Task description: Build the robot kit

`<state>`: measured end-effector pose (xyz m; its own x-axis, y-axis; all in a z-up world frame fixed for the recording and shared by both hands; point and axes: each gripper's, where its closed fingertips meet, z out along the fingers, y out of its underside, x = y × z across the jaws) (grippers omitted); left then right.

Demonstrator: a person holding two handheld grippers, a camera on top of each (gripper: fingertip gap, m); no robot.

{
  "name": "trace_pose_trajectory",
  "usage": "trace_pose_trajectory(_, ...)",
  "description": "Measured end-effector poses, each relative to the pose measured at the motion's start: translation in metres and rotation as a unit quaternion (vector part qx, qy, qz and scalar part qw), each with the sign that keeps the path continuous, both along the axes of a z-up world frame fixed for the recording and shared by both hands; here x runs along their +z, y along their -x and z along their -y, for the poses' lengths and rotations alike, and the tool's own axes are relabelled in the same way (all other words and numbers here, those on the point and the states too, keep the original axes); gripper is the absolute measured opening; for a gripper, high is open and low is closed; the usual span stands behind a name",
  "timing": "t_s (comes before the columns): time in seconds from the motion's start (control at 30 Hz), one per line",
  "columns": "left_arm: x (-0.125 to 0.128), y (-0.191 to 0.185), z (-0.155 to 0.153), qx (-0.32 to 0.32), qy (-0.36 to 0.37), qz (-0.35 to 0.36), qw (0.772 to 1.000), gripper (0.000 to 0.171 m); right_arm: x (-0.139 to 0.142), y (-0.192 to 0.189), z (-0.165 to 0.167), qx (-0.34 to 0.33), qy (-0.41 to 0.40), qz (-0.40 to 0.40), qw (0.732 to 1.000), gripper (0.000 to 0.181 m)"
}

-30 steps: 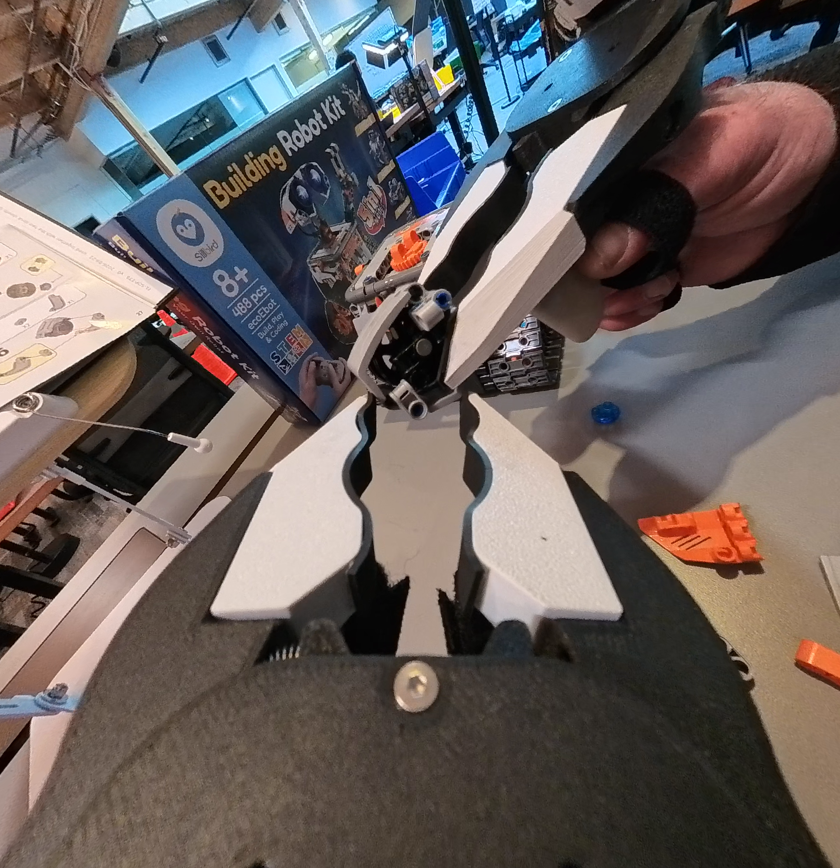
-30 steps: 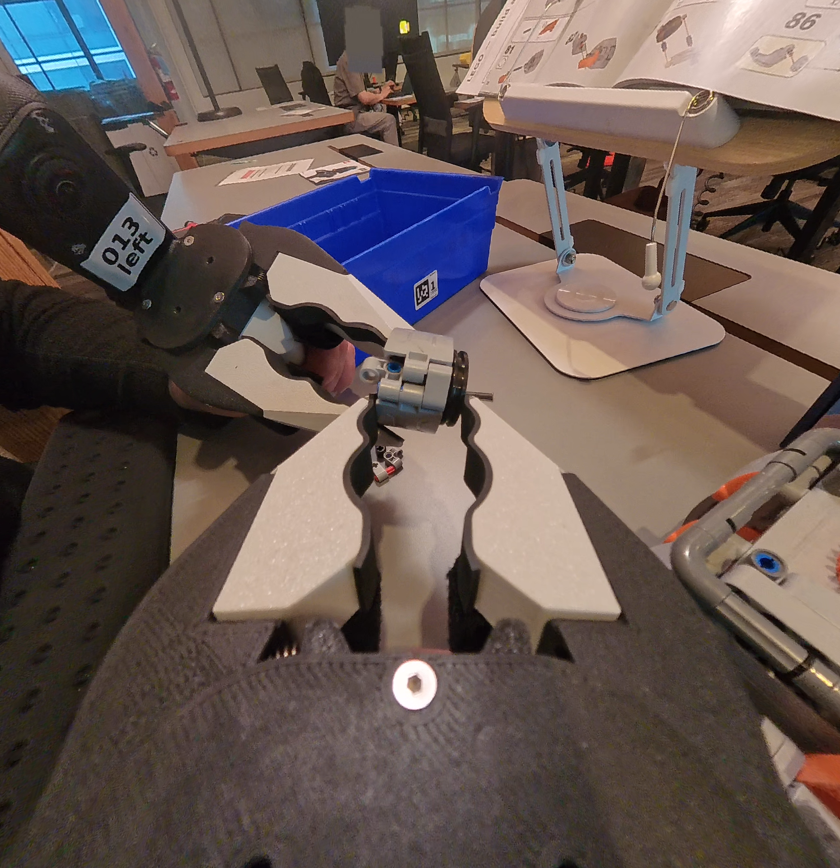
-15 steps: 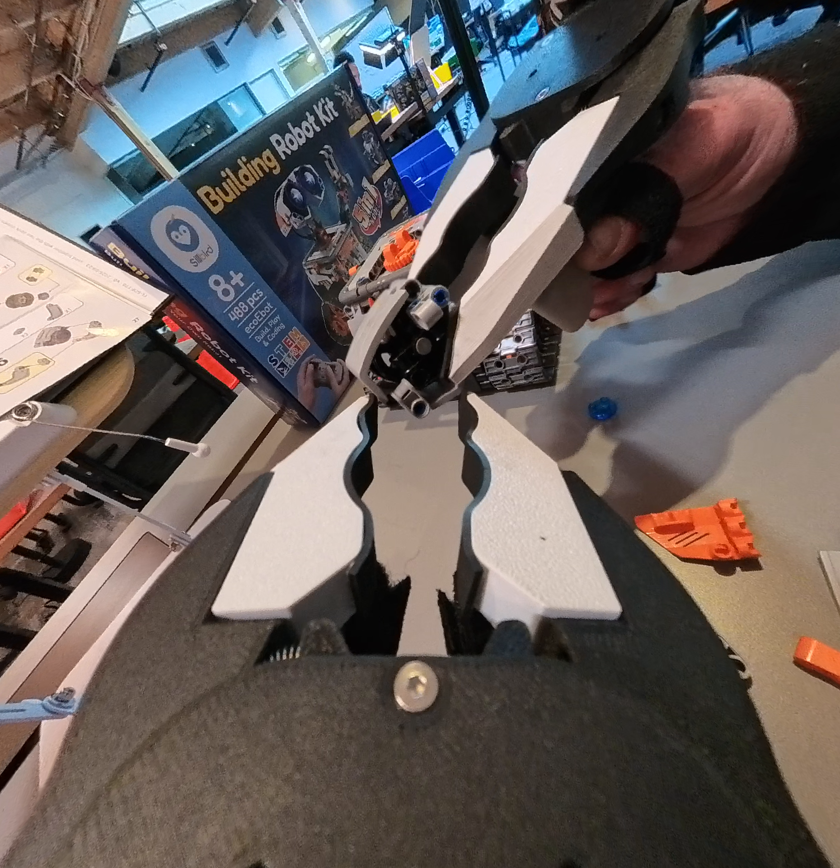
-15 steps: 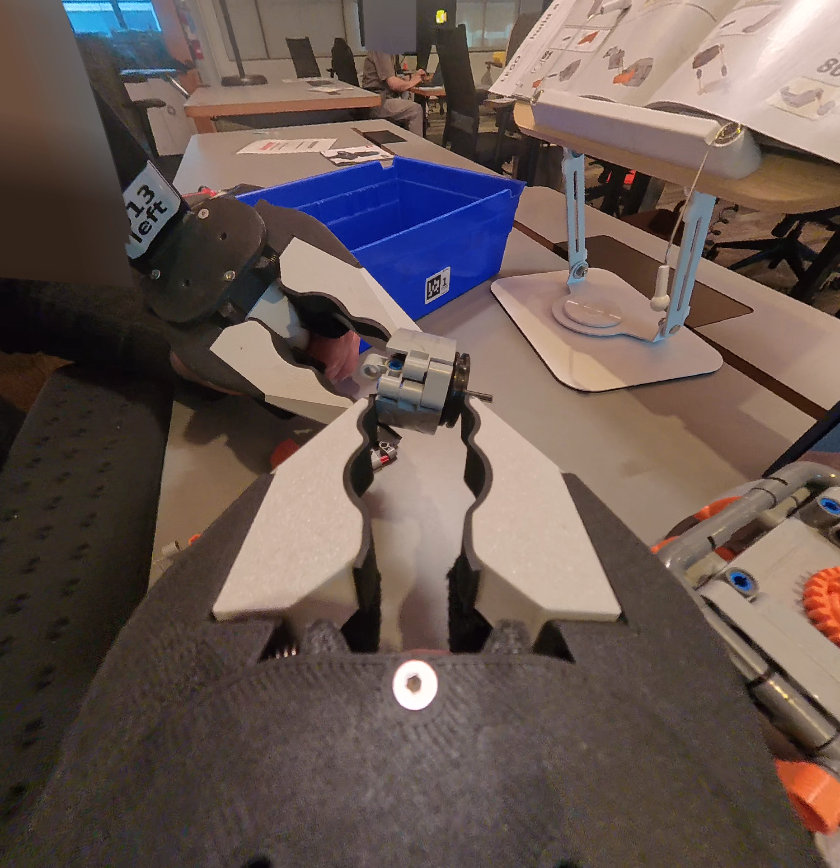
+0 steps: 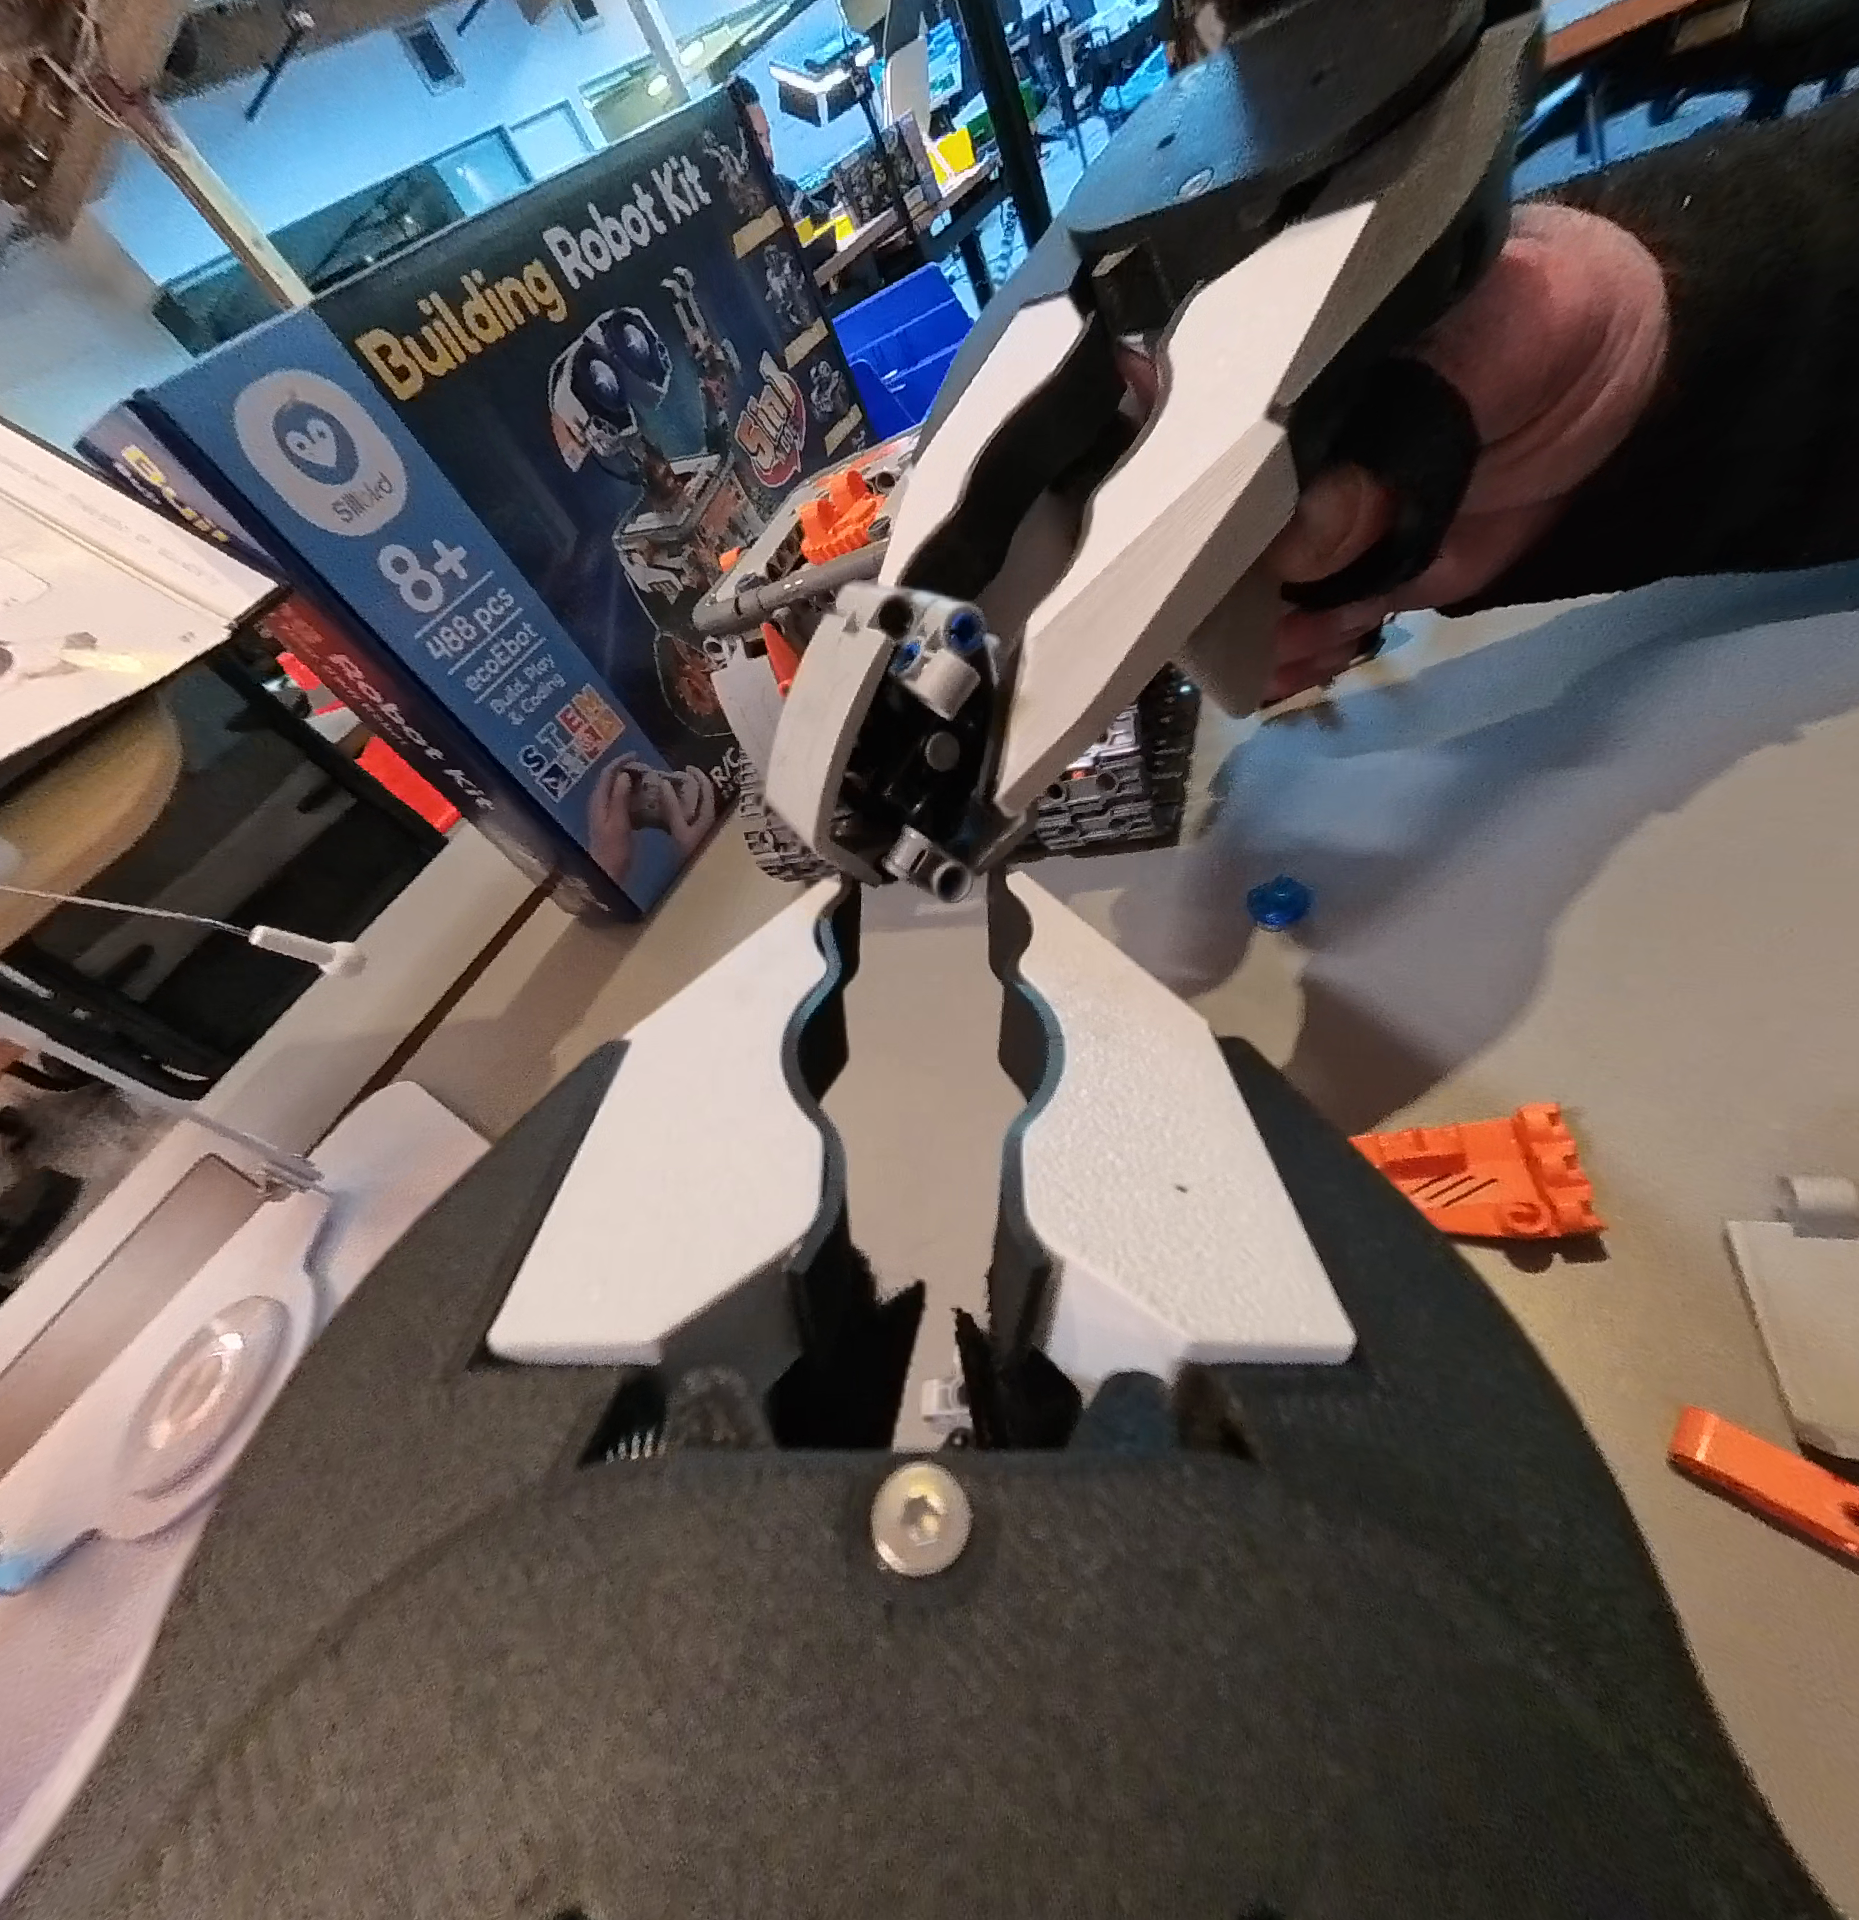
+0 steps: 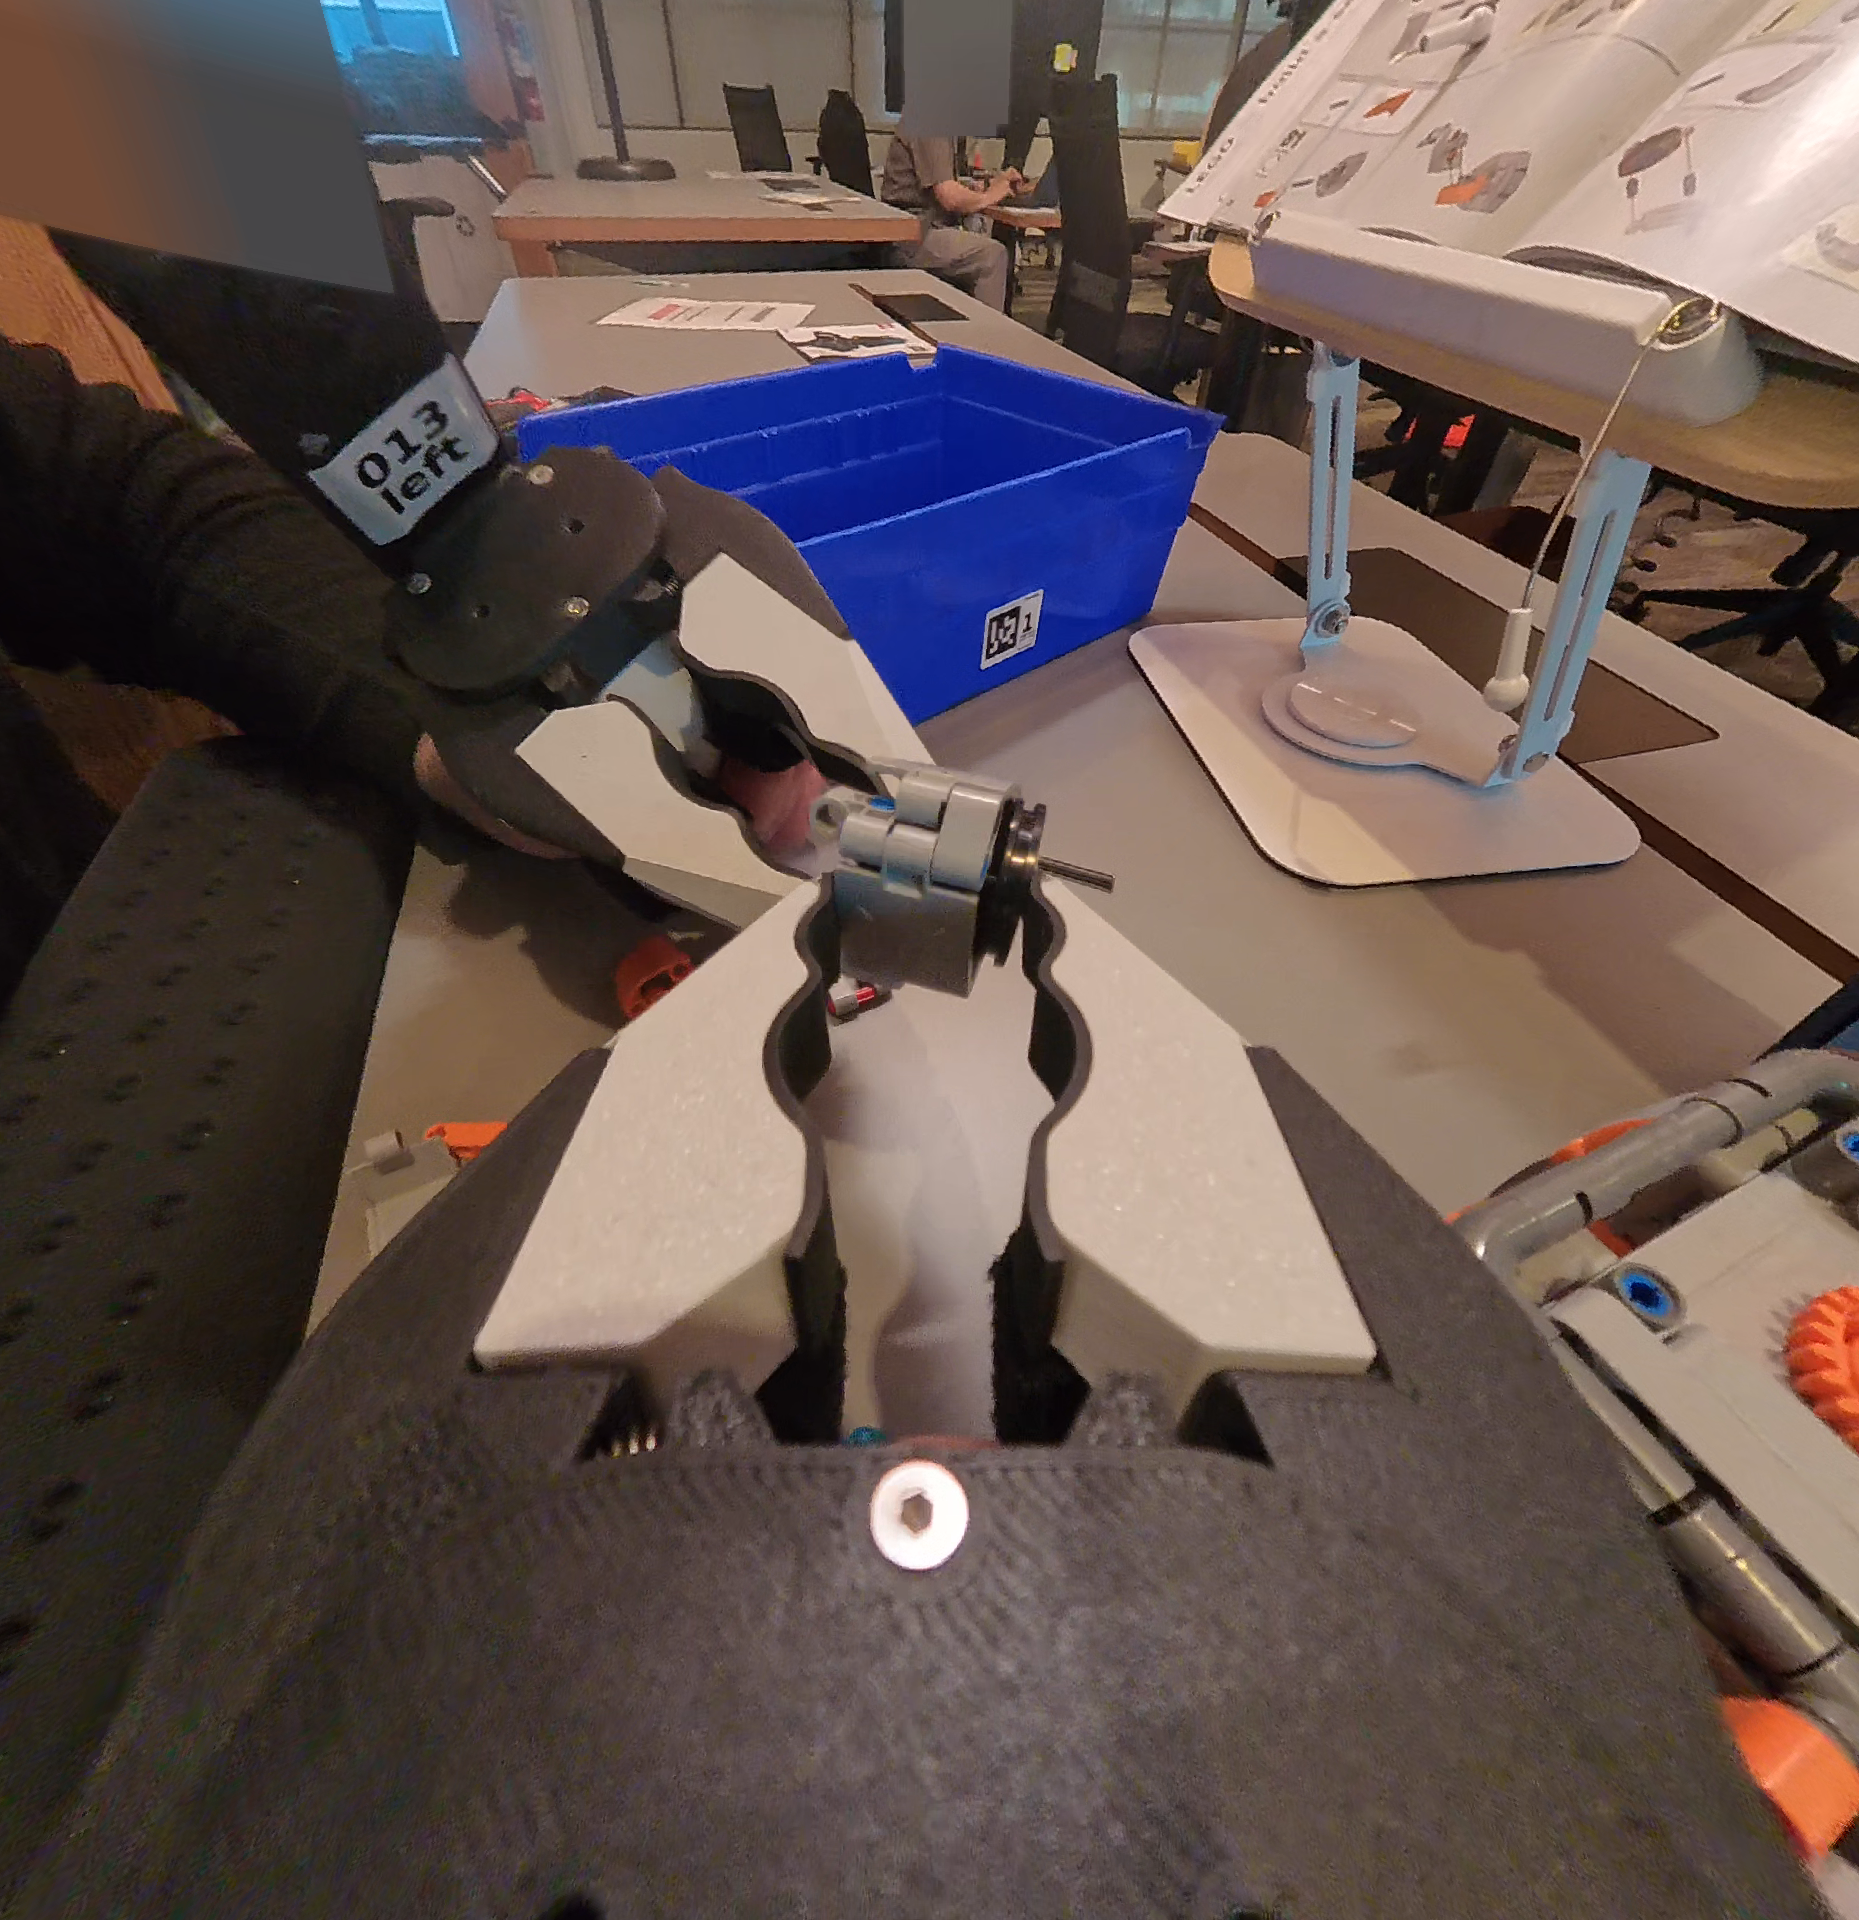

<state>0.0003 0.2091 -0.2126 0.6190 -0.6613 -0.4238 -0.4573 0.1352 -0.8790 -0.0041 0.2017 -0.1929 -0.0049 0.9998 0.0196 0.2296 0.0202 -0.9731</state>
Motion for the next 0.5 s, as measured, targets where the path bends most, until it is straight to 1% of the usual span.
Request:
trace_pose_trajectory(0.1,-0.006,-0.005,0.002,-0.014,0.015,0.004,1.0,0.016,0.003,-0.002,0.002,0.009,-0.003,-0.006,1.0,0.032)
trace_pose_trajectory(0.23,-0.008,-0.011,0.006,-0.026,0.014,-0.005,1.0,0.011,0.008,-0.002,0.006,0.02,0.0,-0.019,1.0,0.031)
trace_pose_trajectory(0.4,-0.007,-0.009,0.004,-0.025,0.018,0.0,1.0,0.003,0.006,-0.002,0.007,0.021,0.0,-0.016,1.0,0.031)
trace_pose_trajectory(0.5,-0.006,-0.007,0.003,-0.022,0.016,0.003,1.0,0.003,0.007,-0.002,0.006,0.017,-0.003,-0.015,1.0,0.031)
